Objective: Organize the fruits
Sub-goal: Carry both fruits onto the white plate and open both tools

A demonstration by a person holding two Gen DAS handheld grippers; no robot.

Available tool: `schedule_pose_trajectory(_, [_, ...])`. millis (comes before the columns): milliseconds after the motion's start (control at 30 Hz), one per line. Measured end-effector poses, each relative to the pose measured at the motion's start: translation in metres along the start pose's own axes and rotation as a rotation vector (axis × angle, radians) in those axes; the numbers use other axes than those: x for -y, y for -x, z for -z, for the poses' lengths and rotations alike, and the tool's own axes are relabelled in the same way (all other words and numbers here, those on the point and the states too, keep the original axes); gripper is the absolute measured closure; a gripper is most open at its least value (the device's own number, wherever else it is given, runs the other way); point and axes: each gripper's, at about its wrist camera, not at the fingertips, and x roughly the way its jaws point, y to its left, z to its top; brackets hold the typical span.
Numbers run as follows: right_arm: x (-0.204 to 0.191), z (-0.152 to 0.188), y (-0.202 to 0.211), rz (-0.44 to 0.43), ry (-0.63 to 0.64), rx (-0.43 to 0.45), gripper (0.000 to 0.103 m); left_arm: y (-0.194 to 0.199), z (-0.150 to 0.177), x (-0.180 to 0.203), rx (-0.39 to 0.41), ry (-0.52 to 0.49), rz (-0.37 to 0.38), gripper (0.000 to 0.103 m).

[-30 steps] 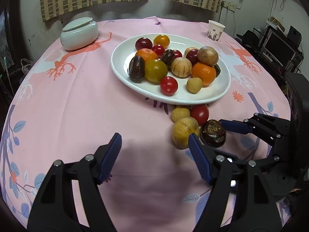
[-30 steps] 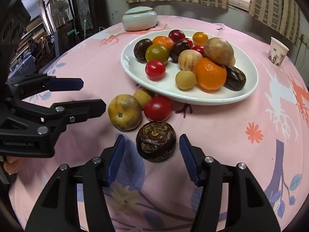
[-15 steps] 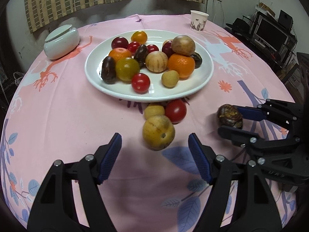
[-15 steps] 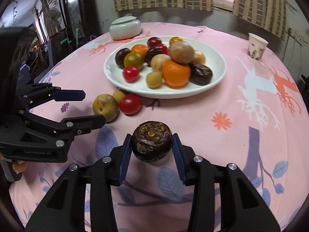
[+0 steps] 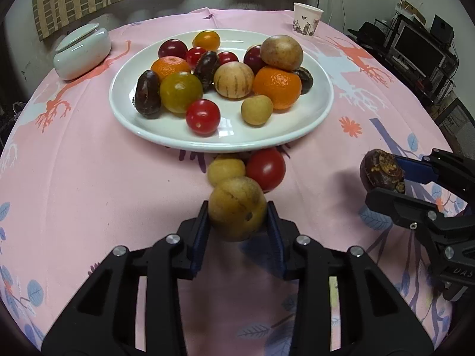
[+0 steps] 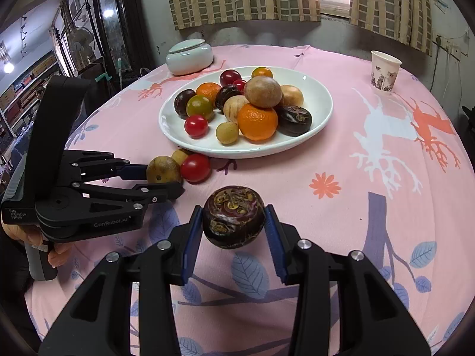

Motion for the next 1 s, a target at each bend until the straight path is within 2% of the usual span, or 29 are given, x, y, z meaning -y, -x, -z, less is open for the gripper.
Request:
schedule_pose_trajectory(367, [0.001,-0.007,0.025,0.004,0.0,0.058,0.061,0.057,0.001,-0.002,0.096,-0.019,-0.005,0.066])
schedule_pose_trajectory(667, [0.015,-0.022,0.055,0.058,0.017,0.103,0.061,0.094,-0.003,-0.005,0.15,-0.033,-0.004,0.066])
schedule_pose_trajectory(1000, [0.025,-0.074,0.06,0.074,0.027,0.171,0.061,0.105,-0.045,-0.012,0.193,-0.039,-0.016,0.066])
